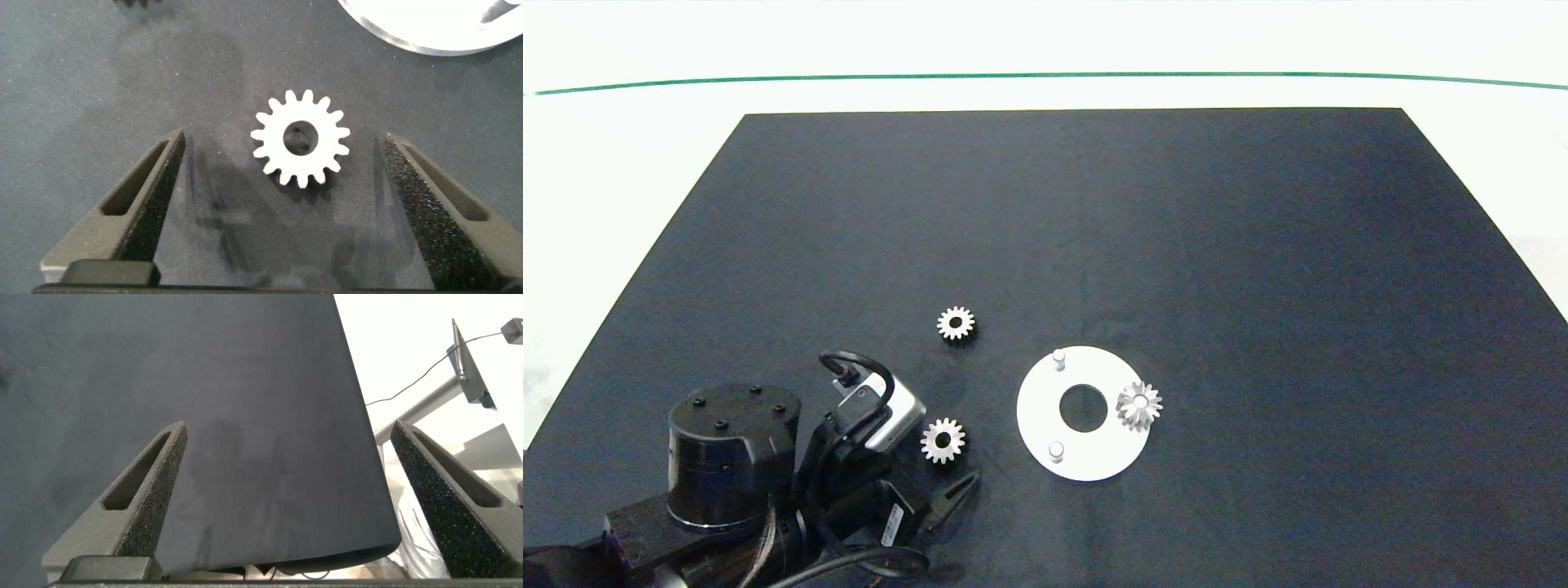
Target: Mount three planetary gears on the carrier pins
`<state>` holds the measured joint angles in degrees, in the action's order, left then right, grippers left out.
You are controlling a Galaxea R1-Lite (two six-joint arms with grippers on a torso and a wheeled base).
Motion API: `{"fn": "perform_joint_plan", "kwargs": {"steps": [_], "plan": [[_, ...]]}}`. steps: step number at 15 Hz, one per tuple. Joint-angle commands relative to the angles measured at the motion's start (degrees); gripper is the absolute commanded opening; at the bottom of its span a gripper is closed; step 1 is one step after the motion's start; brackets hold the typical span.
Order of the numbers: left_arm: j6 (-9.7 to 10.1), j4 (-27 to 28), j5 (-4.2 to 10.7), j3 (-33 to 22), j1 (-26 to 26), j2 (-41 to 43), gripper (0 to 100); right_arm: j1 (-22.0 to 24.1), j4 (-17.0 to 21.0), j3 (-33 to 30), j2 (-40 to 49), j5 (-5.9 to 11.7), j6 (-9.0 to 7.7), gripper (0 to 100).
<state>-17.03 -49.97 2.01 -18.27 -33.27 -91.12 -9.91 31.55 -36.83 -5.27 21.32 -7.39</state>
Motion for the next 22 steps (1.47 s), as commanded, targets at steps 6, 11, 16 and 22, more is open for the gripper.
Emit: {"fn": "perform_joint_plan", "kwargs": {"steps": [6,11,16,22], "plan": [[-0.2,-0.3,0.01,-0.4,-0.1,-0.1,81,0.0,0.2,-0.4,-0.4,0.12,-0.08,100],[-0.28,-0.3,0.1,-0.4,-0.2,0.0,71,0.0,0.2,-0.9,-0.4,0.21,-0.08,100],[-0.2,-0.4,0.1,-0.4,-0.7,0.2,60,0.0,0.2,-1.0,-0.4,0.21,-0.08,100],[-0.2,-0.5,0.1,-0.5,-1.8,-0.3,48,0.0,0.2,-1.4,-0.4,0.3,-0.08,100]]}}
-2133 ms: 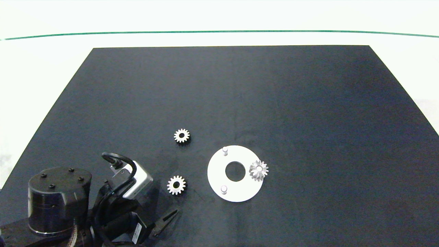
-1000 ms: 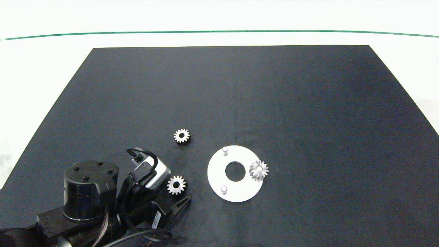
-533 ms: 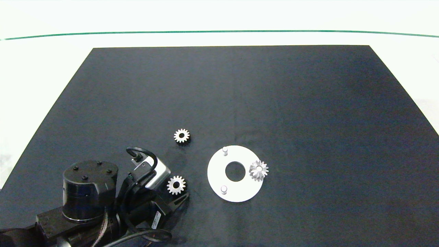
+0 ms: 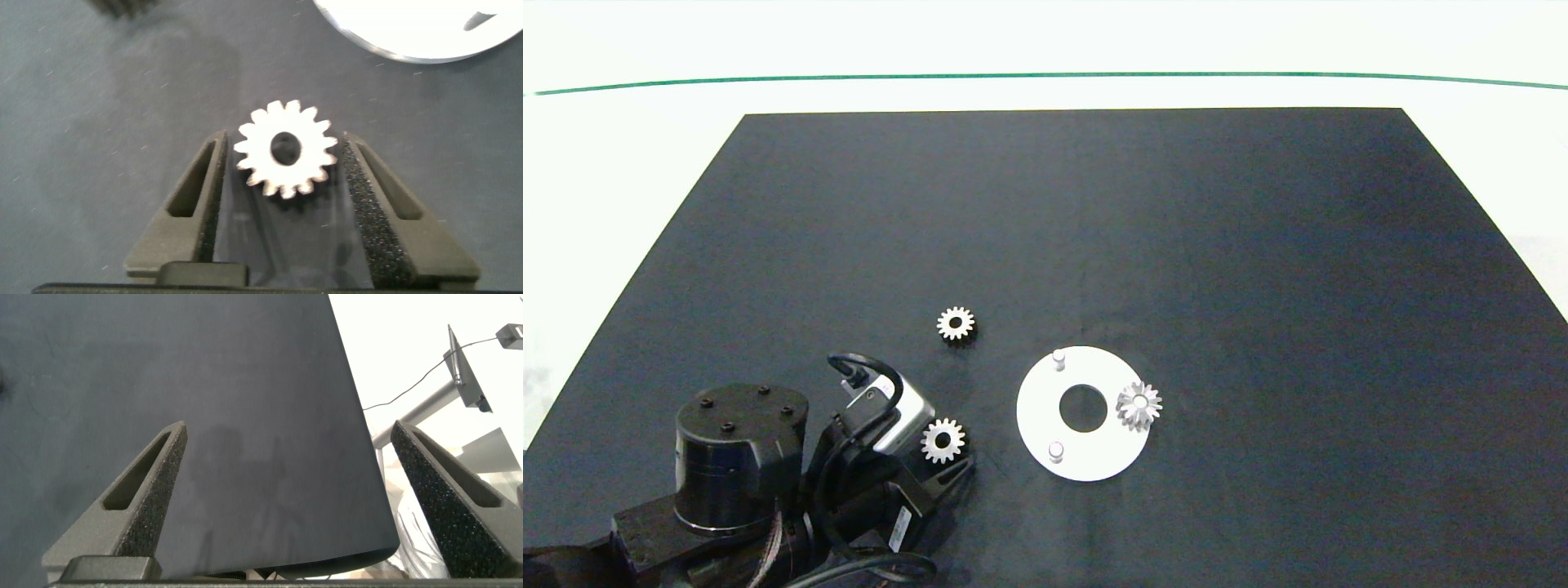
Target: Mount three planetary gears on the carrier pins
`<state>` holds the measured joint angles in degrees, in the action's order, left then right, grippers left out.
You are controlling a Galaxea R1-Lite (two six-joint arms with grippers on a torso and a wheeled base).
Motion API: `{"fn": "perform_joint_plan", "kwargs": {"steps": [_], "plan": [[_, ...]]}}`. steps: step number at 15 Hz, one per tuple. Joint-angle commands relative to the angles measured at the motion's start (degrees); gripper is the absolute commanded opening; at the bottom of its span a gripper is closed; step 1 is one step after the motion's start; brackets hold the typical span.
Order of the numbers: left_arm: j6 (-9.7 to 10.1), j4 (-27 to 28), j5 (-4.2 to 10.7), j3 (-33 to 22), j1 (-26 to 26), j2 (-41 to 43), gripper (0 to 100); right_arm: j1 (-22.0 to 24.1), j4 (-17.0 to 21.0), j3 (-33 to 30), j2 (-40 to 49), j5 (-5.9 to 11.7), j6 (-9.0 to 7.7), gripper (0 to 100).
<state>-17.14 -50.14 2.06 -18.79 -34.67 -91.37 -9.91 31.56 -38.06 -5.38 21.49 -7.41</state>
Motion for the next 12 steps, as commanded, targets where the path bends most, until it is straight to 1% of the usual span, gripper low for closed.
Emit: {"fn": "perform_joint_plan", "kwargs": {"steps": [1,12], "plan": [[0.0,-0.3,0.05,0.0,-0.4,0.0,47,0.0,0.2,-0.5,-0.2,0.13,-0.06,100],[-0.09,-0.2,0.05,0.0,-0.4,0.2,24,0.0,0.2,-1.1,-0.2,0.13,-0.06,100]]}}
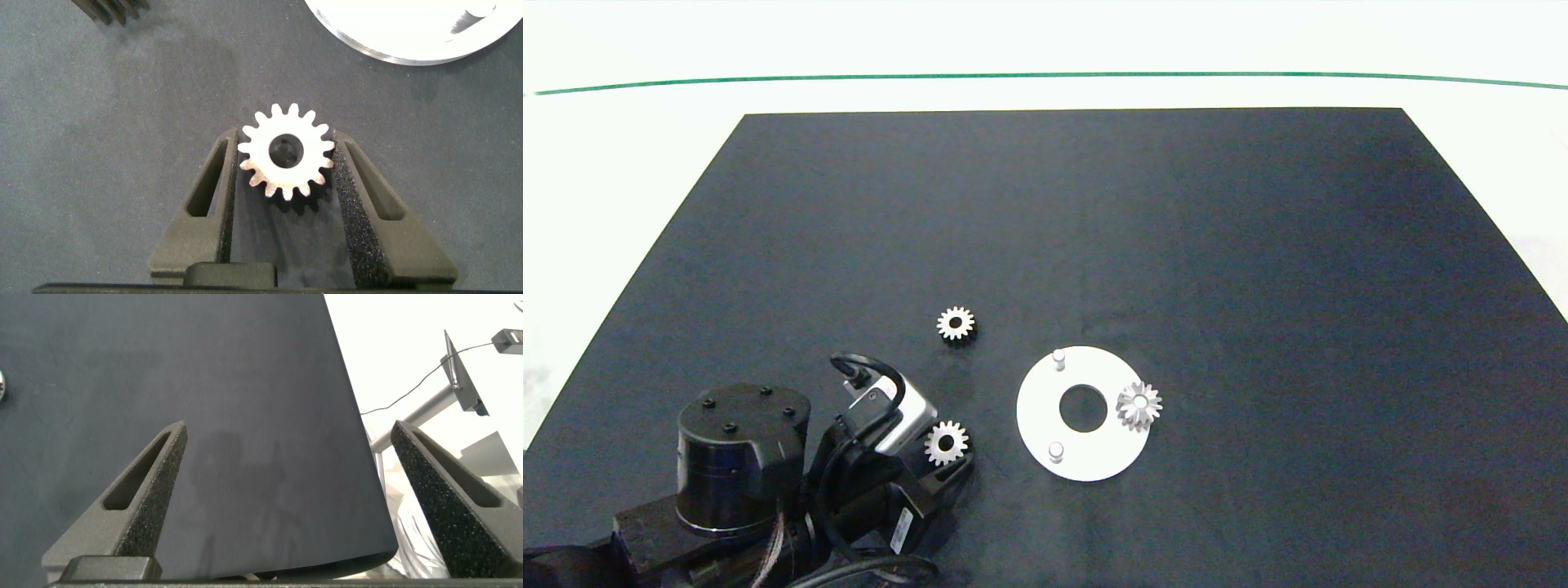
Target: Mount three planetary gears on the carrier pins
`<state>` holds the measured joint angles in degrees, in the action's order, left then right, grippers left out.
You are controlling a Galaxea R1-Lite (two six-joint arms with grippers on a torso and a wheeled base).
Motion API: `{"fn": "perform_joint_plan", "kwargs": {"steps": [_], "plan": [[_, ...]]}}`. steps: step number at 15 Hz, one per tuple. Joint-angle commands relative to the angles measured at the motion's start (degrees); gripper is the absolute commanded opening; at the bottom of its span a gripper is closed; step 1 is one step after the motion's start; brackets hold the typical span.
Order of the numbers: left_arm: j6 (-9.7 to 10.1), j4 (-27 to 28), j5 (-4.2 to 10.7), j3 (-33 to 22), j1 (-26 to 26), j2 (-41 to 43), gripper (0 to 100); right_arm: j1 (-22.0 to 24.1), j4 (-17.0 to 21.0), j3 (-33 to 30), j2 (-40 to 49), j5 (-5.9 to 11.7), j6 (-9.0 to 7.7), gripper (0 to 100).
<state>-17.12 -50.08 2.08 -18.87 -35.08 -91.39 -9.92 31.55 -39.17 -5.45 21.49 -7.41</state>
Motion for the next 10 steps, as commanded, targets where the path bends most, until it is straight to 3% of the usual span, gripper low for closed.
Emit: {"fn": "perform_joint_plan", "kwargs": {"steps": [1,10], "plan": [[-0.11,-0.3,0.02,0.1,0.0,0.3,23,-0.1,0.2,0.0,-0.2,0.13,-0.06,100],[-0.02,-0.3,0.02,0.7,-0.1,1.5,5,0.0,0.2,0.2,-0.2,0.04,0.03,100]]}}
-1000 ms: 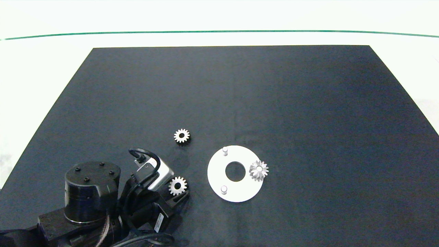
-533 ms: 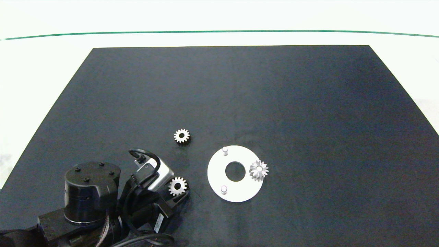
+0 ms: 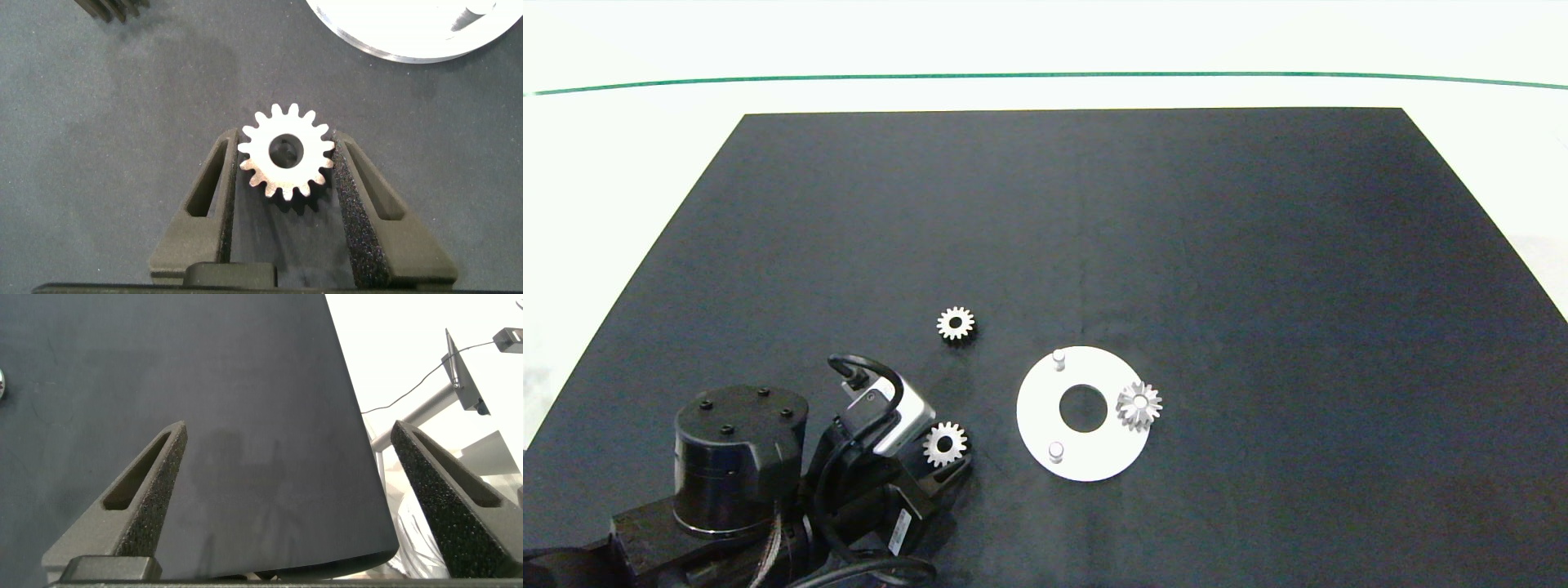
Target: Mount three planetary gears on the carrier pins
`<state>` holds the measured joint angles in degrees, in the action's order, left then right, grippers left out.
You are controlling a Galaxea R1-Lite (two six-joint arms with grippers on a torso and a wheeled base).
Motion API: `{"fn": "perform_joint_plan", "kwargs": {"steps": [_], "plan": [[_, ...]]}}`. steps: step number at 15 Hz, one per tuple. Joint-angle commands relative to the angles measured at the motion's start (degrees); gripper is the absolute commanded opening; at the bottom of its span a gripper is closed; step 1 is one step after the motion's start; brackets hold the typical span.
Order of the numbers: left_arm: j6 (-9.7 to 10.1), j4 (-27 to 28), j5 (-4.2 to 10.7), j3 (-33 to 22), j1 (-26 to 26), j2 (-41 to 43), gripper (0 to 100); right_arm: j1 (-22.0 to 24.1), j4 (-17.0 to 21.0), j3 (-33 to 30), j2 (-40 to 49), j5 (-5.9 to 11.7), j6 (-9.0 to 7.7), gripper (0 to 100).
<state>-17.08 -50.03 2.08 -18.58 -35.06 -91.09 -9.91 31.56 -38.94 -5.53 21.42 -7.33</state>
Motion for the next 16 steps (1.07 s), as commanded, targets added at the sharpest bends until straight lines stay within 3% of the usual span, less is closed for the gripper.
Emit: {"fn": "perform_joint_plan", "kwargs": {"steps": [1,3,8,10,13,16], "plan": [[-0.06,-0.1,0.02,0.7,-0.6,3.3,4,0.0,0.2,0.0,-0.1,0.11,-0.06,100],[0.03,2.0,0.29,-0.1,-3.3,7.6,4,0.0,0.3,0.1,-0.1,0.11,-0.06,100],[-0.06,8.1,7.76,-5.3,-13.4,10.6,4,0.0,0.3,0.3,-0.1,0.11,-0.06,100],[-0.06,11.0,8.55,-8.7,-14.7,10.1,4,0.0,0.3,0.2,-0.1,0.11,-0.06,100],[-0.24,12.4,11.36,-11.0,-17.1,7.9,4,0.0,0.3,0.3,-0.1,0.11,-0.06,100],[-0.76,12.3,11.71,-11.7,-18.3,4.8,4,0.0,0.3,0.2,-0.1,0.2,-0.06,100]]}}
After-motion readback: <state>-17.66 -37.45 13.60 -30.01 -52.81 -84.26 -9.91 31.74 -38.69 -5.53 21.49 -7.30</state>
